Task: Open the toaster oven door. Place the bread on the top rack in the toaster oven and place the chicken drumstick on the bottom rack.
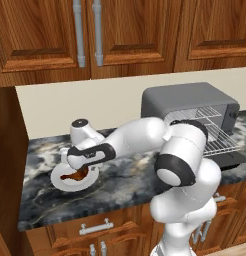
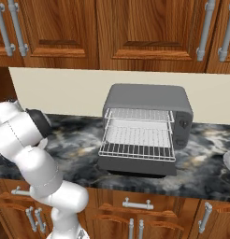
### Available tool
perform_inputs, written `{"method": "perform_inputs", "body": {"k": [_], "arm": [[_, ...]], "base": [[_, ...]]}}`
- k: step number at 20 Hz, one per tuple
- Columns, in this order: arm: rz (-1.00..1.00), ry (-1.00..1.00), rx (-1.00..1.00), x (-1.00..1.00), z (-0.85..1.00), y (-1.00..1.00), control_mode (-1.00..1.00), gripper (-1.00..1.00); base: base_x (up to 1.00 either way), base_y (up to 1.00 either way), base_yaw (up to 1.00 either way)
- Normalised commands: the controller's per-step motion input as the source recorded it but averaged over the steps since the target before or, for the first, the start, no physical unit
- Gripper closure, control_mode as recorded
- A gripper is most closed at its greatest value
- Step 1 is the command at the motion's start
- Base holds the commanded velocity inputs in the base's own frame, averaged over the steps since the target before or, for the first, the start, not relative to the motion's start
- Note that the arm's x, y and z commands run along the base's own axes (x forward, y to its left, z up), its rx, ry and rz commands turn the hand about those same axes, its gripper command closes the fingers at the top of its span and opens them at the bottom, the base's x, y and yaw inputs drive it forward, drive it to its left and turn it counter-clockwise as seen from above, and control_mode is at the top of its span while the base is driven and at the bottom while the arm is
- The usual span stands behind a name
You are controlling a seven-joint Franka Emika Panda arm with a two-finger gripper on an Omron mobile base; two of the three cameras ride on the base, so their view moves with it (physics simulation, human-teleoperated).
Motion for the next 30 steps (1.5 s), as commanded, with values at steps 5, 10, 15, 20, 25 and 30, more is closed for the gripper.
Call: {"method": "perform_inputs", "body": {"k": [5,10,15,20,25,30], "arm": [[0.00,0.00,-0.02,0.04,-0.10,0.01,-1.00,-1.00],[0.00,0.00,0.00,0.09,-0.15,0.00,-1.00,-1.00],[0.00,0.00,0.00,0.19,-0.12,0.00,-1.00,-1.00],[0.00,0.00,0.00,0.20,-0.13,0.05,-1.00,-1.00],[0.00,0.00,0.00,0.19,-0.11,0.15,-1.00,-1.00],[0.00,0.00,0.00,0.09,-0.18,0.10,-1.00,-1.00]], "base": [[0.00,0.00,0.00],[0.00,0.00,0.00],[0.00,0.00,0.00],[0.00,0.00,0.00],[0.00,0.00,0.00],[0.00,0.00,0.00]]}}
